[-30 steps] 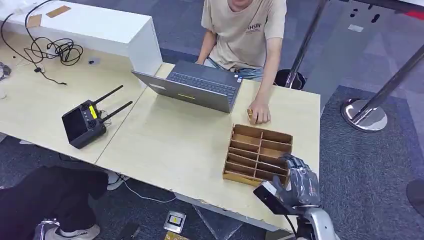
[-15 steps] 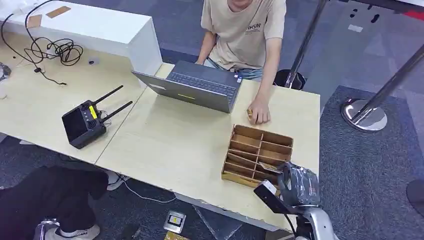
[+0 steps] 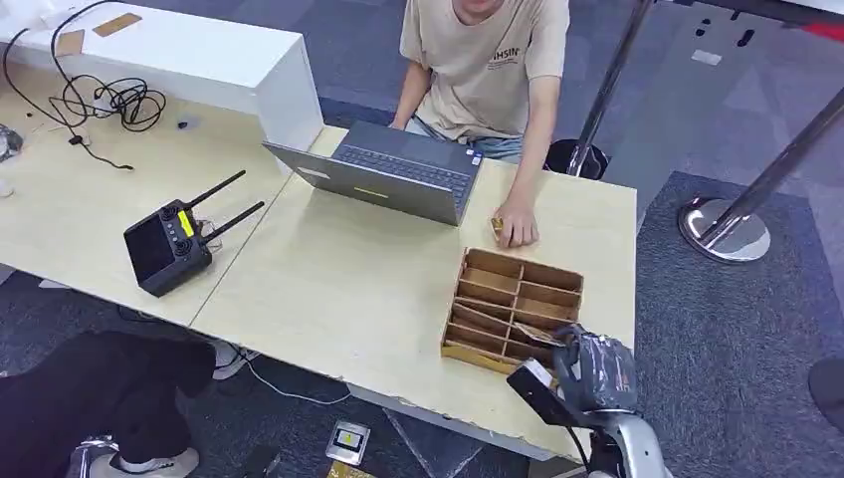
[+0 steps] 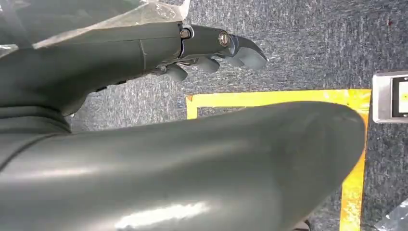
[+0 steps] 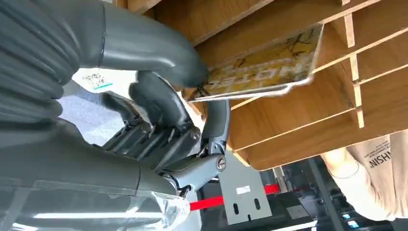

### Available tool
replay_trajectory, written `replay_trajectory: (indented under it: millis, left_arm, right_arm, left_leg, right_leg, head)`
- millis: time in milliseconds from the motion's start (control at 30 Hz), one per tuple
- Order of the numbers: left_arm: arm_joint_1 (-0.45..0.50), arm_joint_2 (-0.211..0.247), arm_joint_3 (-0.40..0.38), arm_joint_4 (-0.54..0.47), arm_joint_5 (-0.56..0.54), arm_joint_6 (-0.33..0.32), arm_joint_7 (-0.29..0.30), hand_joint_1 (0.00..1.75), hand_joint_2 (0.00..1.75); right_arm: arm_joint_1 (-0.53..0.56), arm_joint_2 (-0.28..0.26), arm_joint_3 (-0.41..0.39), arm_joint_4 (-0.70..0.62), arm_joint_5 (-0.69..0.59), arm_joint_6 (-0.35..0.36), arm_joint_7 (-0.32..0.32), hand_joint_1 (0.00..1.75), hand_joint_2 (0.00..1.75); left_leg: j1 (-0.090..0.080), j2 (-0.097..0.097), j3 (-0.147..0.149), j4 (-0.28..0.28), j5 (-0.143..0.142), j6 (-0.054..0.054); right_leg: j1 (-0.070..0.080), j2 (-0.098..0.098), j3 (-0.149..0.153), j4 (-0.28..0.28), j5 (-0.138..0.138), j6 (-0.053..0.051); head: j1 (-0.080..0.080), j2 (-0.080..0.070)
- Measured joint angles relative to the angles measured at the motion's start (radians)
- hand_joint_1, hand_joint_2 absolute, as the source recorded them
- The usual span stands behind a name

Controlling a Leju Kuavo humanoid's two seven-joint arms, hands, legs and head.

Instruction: Pass the card to the sensor for recognition and then transmit it.

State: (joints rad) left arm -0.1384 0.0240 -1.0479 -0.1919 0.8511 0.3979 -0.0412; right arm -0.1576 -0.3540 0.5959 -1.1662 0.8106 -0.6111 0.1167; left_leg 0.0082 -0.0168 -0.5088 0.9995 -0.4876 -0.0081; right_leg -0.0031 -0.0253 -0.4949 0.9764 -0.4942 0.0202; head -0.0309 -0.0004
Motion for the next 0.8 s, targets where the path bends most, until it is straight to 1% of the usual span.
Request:
replay_trajectory:
  millis: [300,800]
  left_arm:
    - [0.000,-0.001,0.000,0.000,-0.001,0.000,0.000,0.00,0.00]
    - [-0.001,-0.001,0.000,0.000,-0.004,0.000,0.000,0.00,0.00]
  right_arm:
    - [-0.011,0.002,-0.001,0.008,-0.003,-0.025,0.000,0.00,1.75]
    - [-0.028,0.004,-0.005,0.009,-0.013,-0.032,-0.003,0.00,1.75]
  left_leg:
    - [0.000,0.001,0.004,0.000,0.000,0.000]
    - [0.000,0.001,0.008,0.000,0.000,0.000]
  right_leg:
    - [0.000,0.000,0.003,0.000,0.000,0.000]
    - [0.000,0.000,0.007,0.000,0.000,0.000]
  head:
    - [0.000,0.000]
    - [0.000,0.000]
